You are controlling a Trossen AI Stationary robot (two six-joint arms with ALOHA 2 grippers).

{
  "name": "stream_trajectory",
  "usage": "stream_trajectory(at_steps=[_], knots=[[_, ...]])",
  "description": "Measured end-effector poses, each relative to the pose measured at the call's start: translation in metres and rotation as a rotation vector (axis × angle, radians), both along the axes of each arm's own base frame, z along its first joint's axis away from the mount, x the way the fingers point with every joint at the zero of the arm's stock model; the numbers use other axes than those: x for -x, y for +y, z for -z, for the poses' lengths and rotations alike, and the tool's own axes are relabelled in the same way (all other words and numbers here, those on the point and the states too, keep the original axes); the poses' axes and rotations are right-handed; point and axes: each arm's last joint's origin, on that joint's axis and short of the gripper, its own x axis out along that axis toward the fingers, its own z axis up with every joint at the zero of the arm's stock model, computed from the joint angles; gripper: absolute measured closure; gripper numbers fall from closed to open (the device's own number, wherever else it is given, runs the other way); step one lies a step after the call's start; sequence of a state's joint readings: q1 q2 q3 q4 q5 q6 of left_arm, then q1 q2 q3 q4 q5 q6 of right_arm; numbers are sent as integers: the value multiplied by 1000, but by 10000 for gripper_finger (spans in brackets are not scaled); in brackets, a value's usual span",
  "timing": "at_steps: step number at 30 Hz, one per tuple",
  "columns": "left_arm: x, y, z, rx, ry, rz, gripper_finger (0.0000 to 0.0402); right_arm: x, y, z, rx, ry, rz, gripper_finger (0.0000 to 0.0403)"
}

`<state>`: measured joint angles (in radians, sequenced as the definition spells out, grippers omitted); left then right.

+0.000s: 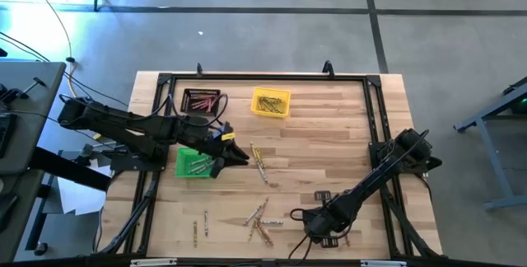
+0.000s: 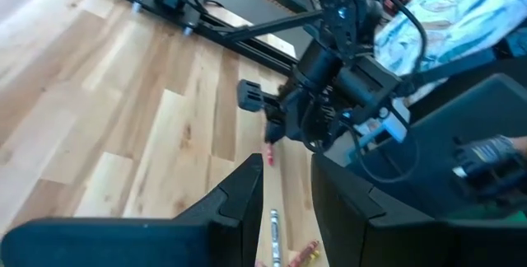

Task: Sort crayons
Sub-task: Put the red crayon into the black bin

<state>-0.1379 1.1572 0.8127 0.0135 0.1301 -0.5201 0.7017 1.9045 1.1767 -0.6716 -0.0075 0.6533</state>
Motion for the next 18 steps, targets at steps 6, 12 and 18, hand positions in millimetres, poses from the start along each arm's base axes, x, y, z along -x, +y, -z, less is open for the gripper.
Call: stream_trajectory(at_steps=[6,12,18], knots=[[-1,2,0,-20,-4,-59,312,-1,-1,0,-12,6,21,391],[-1,4,-1,-44,-24,-138,312,-5,-11,-15,-24,-39,64,396],[-2,6,-4,-164,-68,-166,312,-2,-33,-56,5,-148,113,398]])
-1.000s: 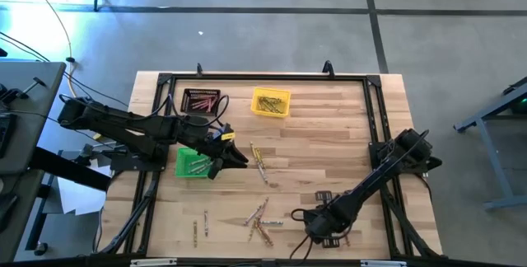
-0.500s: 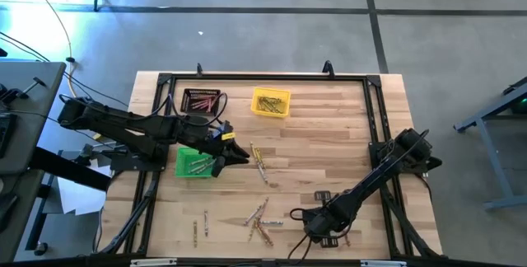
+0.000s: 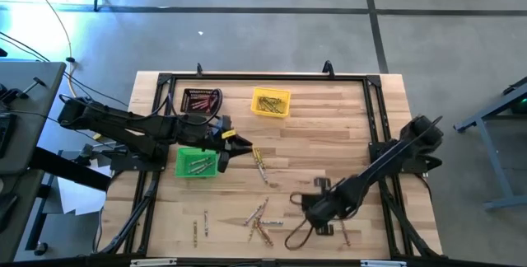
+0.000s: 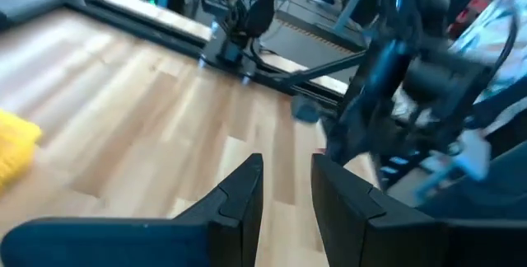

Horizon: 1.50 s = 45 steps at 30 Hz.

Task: Sort crayons
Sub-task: Put the red crayon into the black bin

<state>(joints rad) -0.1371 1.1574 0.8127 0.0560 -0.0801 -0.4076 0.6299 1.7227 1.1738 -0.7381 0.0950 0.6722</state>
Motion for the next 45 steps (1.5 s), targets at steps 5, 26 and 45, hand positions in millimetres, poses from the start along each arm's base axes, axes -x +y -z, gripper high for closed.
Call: stream_trajectory(at_steps=[5,26,45], knots=[[0,6,0,-131,-1,-33,312,2,-36,-42,141,-205,147,398],[-28,96,5,-38,-209,26,312,-29,-205,-136,176,-781,480,398],[-47,147,28,47,-337,-51,312,-55,-237,-145,192,-1030,597,398]])
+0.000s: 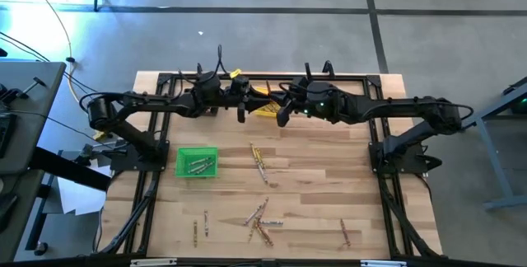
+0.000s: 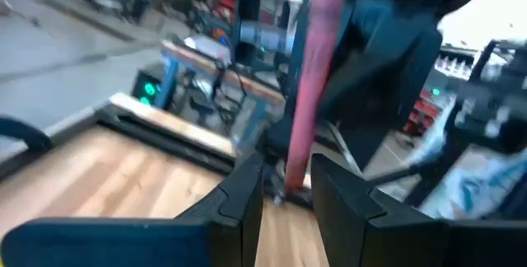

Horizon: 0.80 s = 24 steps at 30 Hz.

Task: Sort crayons
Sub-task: Put the red crayon into the black bin

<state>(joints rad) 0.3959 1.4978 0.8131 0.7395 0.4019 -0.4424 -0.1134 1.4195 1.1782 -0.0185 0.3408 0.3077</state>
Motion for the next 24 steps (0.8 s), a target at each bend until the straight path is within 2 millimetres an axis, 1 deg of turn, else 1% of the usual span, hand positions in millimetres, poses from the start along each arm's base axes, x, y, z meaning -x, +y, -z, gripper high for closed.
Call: stream_trajectory(at_steps=[4,9,19,21,24], knots=[[1,-1,-3,-1,-13,-34,312,-3,-2,4,-3,9,13,398],[1,-1,-3,20,-10,-39,312,-6,-3,2,2,-34,15,398],[1,-1,-3,27,-11,-62,313,-6,-2,2,-41,-53,12,398],[1,0,-3,27,-11,-63,318,-6,-2,2,-41,-53,12,398],[1,-1,-3,27,-12,-63,337,-6,-2,2,-43,-54,14,398]])
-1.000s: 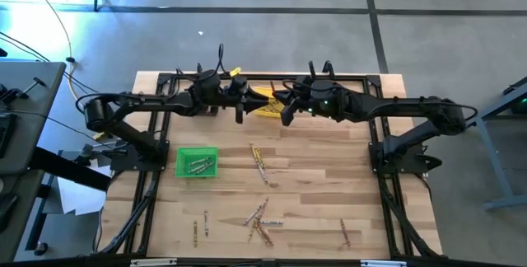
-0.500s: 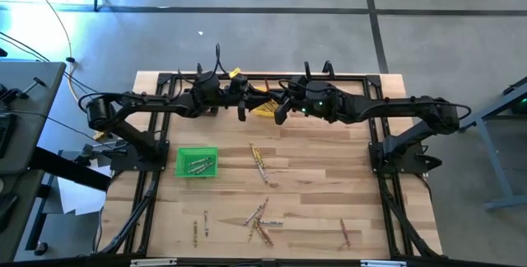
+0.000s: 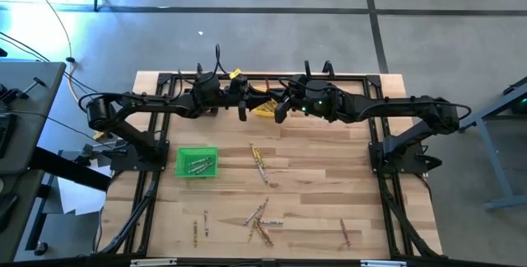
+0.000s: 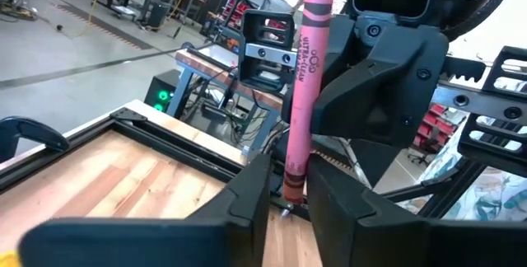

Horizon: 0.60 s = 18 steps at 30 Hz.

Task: Sort crayons
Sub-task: Put the red crayon into the black bin

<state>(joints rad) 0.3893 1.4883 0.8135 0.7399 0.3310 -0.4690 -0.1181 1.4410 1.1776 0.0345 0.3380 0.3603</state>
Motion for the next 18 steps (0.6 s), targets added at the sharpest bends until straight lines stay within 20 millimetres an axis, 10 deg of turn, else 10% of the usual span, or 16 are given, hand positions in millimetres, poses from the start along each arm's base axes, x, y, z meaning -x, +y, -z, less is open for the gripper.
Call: stream_trajectory(at_steps=[9,18], knots=[[0,-1,0,13,-3,32,393,-2,-1,3,-25,-3,8,398],[0,-1,3,24,17,41,359,-15,-3,16,-45,0,16,398]])
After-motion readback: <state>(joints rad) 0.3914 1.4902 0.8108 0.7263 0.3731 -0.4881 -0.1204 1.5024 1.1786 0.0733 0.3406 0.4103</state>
